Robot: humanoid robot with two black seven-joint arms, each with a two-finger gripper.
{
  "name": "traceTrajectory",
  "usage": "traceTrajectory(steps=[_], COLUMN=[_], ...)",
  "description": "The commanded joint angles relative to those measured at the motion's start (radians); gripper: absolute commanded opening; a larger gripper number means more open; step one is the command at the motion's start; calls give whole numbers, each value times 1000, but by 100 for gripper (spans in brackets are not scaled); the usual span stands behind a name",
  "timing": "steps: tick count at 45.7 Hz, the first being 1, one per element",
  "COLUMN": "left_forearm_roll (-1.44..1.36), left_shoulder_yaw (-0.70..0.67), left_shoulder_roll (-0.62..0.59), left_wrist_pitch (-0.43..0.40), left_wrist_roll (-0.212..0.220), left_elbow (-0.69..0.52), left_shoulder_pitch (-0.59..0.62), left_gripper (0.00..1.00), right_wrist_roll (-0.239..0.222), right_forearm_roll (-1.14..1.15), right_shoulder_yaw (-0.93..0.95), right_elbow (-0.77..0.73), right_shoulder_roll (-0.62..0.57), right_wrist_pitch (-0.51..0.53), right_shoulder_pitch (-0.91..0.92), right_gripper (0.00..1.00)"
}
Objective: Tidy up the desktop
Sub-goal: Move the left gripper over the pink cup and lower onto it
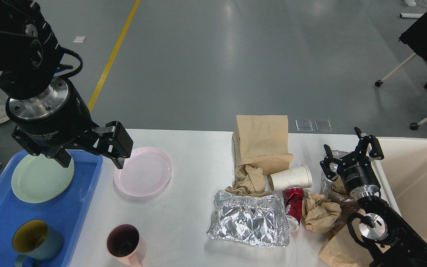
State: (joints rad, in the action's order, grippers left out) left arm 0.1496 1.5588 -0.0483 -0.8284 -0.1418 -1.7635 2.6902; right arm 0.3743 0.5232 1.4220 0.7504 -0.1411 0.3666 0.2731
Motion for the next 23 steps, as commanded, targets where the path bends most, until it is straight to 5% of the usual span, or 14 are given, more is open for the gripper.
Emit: traceTrajectory(steps=[1, 11, 23], left_forearm_roll=[-1, -1, -10], left_shoulder_yaw=[-2, -26, -32], left_shoulder_roll=[-24, -74, -107], left_wrist_pitch=[12, 60, 465], left_wrist_roll=[7, 11, 16], left_elbow=[1, 6, 19], left_shoulder_pitch=[-32, -249, -598], left_gripper=[97, 96, 94], right_wrist_roll=[0, 0, 0], right_forearm_roll=[0, 0, 0], right_shoulder_yaw=[0, 0, 0], right_elbow=[1, 1, 0], right_shoulder_roll=[0, 0, 0], right_wrist_pitch=[0, 0, 0], right_shoulder_pitch=[0, 0, 0], right_gripper=[100, 100, 100])
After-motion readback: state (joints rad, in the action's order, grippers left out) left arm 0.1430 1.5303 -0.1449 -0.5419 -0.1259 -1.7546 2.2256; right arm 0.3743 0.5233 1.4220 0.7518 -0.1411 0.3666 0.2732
